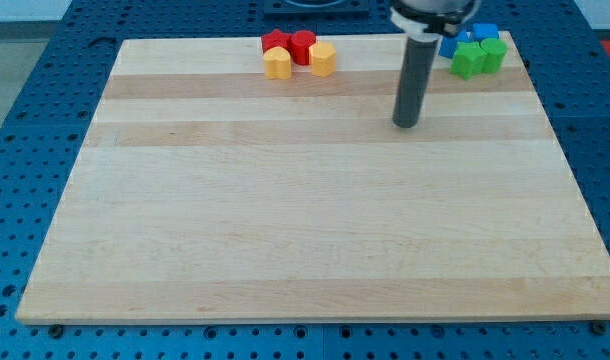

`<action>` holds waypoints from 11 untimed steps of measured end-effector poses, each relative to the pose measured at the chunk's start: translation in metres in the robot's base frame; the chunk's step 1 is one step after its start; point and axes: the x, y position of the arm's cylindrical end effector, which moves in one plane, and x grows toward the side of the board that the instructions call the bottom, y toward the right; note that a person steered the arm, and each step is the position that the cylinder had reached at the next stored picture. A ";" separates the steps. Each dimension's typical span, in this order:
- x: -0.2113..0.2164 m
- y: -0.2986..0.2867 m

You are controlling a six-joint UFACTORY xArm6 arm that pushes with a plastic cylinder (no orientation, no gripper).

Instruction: Separate the red circle and yellow hexagon

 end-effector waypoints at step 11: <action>-0.029 -0.115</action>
